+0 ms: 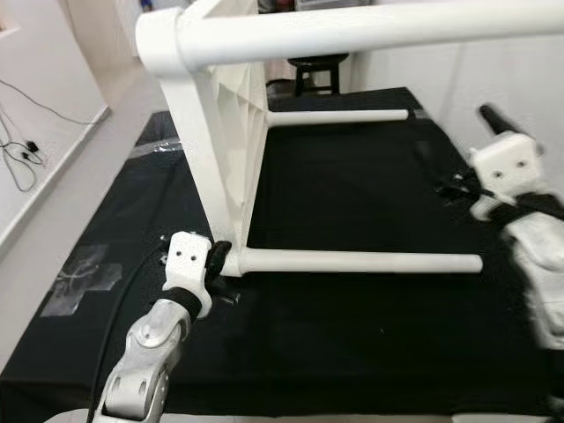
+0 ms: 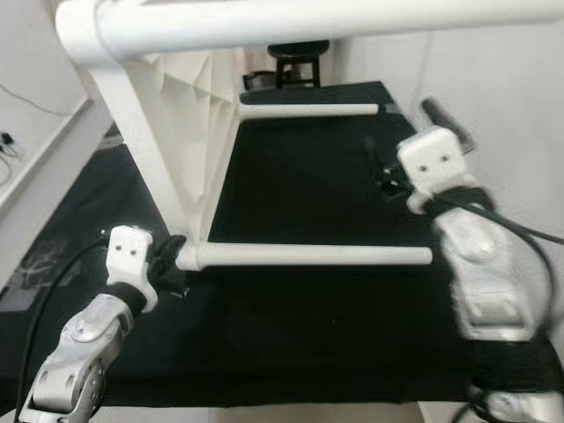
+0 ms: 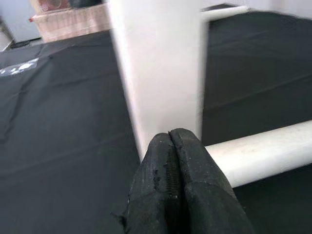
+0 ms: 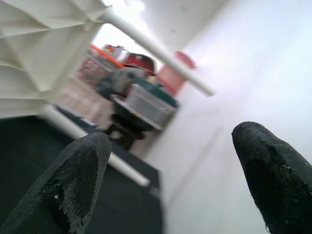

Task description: Building children table

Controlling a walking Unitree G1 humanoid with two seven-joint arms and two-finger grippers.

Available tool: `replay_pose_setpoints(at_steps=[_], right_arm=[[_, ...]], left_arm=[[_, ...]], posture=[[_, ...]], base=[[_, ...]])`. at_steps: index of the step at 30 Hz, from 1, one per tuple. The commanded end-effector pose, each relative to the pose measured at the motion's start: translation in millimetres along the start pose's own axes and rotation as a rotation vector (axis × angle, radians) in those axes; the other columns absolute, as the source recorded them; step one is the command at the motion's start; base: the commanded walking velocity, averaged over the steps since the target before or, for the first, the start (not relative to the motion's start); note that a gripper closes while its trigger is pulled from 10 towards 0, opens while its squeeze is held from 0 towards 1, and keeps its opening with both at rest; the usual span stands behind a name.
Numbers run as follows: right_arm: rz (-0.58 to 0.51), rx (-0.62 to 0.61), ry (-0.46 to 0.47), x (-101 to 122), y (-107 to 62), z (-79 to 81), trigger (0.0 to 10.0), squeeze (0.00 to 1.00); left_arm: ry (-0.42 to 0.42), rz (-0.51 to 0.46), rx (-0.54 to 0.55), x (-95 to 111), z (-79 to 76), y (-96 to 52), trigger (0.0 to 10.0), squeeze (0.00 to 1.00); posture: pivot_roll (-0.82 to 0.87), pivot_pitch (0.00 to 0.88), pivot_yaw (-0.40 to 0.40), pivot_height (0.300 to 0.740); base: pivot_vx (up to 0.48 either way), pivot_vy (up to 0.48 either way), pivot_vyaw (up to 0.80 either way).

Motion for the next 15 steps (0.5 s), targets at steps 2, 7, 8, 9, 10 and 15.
replay_pose_setpoints(at_steps=[2, 7, 8, 9, 10, 15], right_arm=[[-0.076, 0.087, -0.127, 32, -14.2, -6.7, 10.0, 0.0], [-0.059, 0.114, -0.202, 40, -26.3, -13.8, 10.0, 0.0], [-0.059, 0.114, -0.202, 40, -26.3, -13.8, 10.0, 0.0], [-0.049, 0.109, -0.217, 40, -29.4, -17.0, 10.0, 0.0], [-0.038, 0.042, -0.271, 40, -31.7, -30.6, 10.0, 0.0], [-0.103, -0.237, -0.457, 67, -27.6, -81.8, 10.0, 0.0]], left_arm=[[0.005, 0.003, 0.032, -2, 12.7, 1.3, 10.0, 0.0], [0.005, -0.006, 0.037, -1, 15.2, 4.7, 10.0, 0.0], [0.005, -0.006, 0.037, -1, 15.2, 4.7, 10.0, 0.0], [0.004, -0.008, 0.037, 0, 15.2, 5.7, 10.0, 0.0], [0.003, -0.011, 0.035, 0, 15.0, 6.6, 10.0, 0.0], [0.001, -0.017, 0.035, 1, 13.7, 8.3, 10.0, 0.0]], posture=[[-0.03, 0.101, 0.07, 0.74], [-0.05, 0.099, 0.071, 0.74], [-0.05, 0.099, 0.071, 0.74], [-0.05, 0.099, 0.07, 0.74], [-0.05, 0.096, 0.069, 0.74], [-0.05, 0.086, 0.063, 0.74]], base=[[0.0, 0.0, 0.0], [0.0, 0.0, 0.0], [0.0, 0.0, 0.0], [0.0, 0.0, 0.0], [0.0, 0.0, 0.0], [0.0, 0.0, 0.0]])
Point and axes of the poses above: a point about 5 cm out from each wrist's last joint towards the gripper, its own y axis pointing out of the wrist towards the gripper, its own x axis along the axis of the wrist's last joint, z = x × y, the point moved 3 cm from there along y, pointing out of the wrist towards the gripper
